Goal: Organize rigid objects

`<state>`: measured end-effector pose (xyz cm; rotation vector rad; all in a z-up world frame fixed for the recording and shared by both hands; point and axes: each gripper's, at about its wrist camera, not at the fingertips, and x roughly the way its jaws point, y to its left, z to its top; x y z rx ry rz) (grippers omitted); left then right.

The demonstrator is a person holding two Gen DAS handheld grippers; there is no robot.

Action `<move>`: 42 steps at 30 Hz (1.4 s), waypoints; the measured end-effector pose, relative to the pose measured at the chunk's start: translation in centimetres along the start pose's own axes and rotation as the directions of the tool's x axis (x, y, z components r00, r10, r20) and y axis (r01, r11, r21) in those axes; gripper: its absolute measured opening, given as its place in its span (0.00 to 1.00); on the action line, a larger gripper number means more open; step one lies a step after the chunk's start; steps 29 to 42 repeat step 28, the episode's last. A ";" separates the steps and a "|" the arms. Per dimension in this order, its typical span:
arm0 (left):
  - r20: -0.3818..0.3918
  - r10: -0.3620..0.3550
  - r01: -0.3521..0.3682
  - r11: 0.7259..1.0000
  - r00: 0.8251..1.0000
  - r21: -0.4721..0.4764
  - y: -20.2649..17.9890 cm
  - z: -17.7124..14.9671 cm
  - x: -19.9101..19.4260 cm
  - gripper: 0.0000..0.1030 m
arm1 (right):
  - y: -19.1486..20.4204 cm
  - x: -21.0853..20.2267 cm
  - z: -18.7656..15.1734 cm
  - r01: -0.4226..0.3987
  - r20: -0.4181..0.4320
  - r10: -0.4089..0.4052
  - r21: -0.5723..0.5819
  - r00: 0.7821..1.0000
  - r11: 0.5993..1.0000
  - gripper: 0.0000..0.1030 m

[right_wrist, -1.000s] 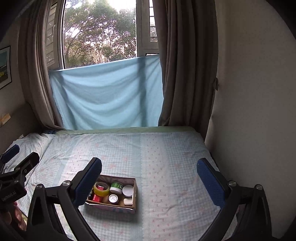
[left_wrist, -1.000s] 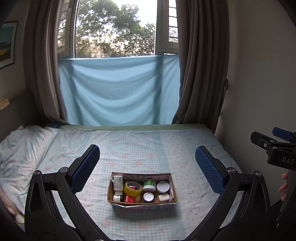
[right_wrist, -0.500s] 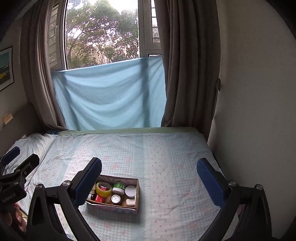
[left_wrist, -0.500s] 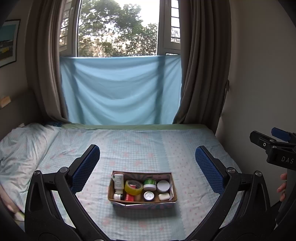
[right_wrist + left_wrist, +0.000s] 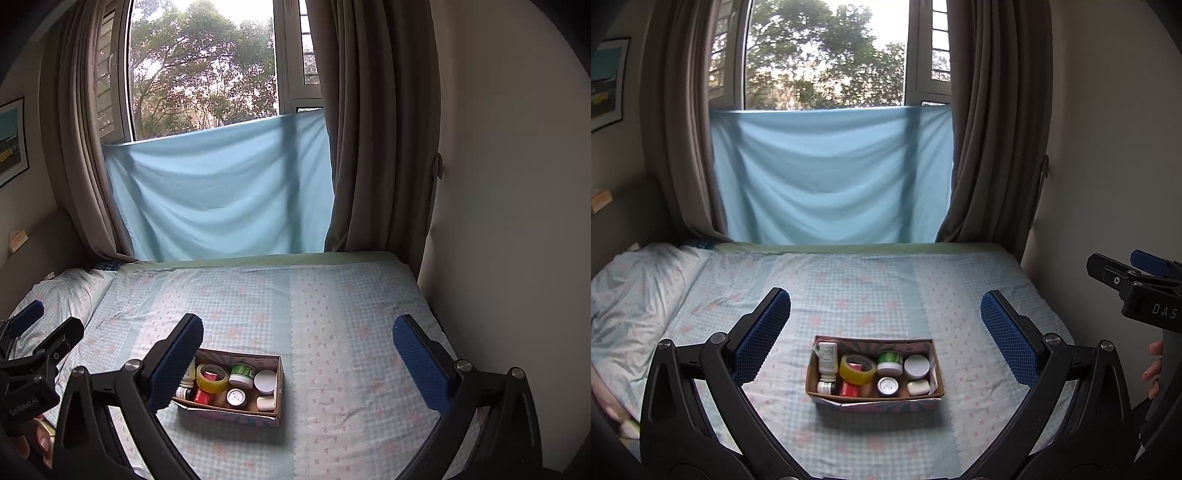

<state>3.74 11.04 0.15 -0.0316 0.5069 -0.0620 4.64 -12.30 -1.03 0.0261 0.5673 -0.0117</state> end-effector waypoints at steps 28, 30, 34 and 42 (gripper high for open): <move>0.106 0.061 -0.066 0.997 0.992 0.044 -0.8 -0.1 -0.6 1.00 | 0.3 0.7 0.0 0.007 0.002 -0.007 -0.011 1.000 1.000 0.99; 0.106 0.061 -0.066 0.997 0.992 0.044 -0.8 -0.1 -0.6 1.00 | 0.3 0.7 0.0 0.007 0.002 -0.007 -0.011 1.000 1.000 0.99; 0.106 0.061 -0.066 0.997 0.992 0.044 -0.8 -0.1 -0.6 1.00 | 0.3 0.7 0.0 0.007 0.002 -0.007 -0.011 1.000 1.000 0.99; 0.106 0.061 -0.066 0.997 0.992 0.044 -0.8 -0.1 -0.6 1.00 | 0.3 0.7 0.0 0.007 0.002 -0.007 -0.011 1.000 1.000 0.99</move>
